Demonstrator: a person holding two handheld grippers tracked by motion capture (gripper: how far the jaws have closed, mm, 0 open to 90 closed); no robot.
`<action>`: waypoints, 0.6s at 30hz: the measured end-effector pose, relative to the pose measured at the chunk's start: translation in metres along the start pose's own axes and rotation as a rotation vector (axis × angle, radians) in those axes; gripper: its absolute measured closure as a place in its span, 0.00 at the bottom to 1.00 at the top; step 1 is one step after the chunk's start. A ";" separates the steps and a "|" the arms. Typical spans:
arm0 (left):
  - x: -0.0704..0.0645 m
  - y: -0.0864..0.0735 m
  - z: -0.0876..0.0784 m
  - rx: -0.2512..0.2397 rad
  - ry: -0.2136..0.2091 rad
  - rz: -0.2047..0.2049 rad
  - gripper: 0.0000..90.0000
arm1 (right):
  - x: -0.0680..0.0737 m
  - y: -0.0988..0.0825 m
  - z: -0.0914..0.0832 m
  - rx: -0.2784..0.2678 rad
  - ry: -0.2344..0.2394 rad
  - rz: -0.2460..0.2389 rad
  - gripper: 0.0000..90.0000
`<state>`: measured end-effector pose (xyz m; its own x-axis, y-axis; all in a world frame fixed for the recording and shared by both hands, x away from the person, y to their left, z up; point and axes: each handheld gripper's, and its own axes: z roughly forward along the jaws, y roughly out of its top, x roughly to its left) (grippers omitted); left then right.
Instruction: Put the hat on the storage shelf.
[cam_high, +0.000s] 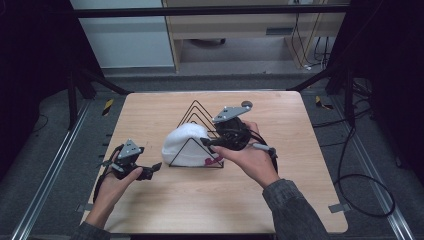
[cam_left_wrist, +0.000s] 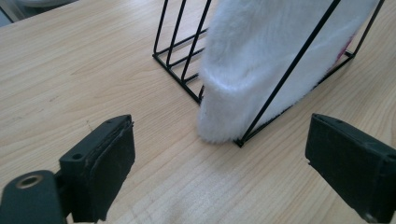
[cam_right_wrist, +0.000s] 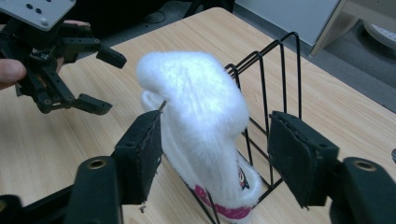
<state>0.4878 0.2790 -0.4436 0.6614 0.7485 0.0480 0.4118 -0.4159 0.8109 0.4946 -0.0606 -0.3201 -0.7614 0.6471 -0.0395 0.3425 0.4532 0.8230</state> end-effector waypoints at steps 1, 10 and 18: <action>0.000 0.000 0.000 0.000 0.000 0.000 0.08 | 0.000 0.000 0.000 0.000 0.000 0.000 0.37; -0.003 -0.009 -0.002 0.000 -0.005 0.004 0.06 | -0.007 -0.014 -0.014 -0.017 -0.055 0.033 0.21; -0.001 -0.018 0.002 0.033 0.026 -0.005 0.06 | -0.016 -0.028 -0.026 -0.037 -0.091 0.056 0.13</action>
<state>0.4811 0.2848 -0.4596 0.6431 0.7635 0.0593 0.4359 -0.4286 0.7914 0.4825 -0.0997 -0.3274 -0.6877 0.7248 -0.0425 0.3613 0.3925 0.8458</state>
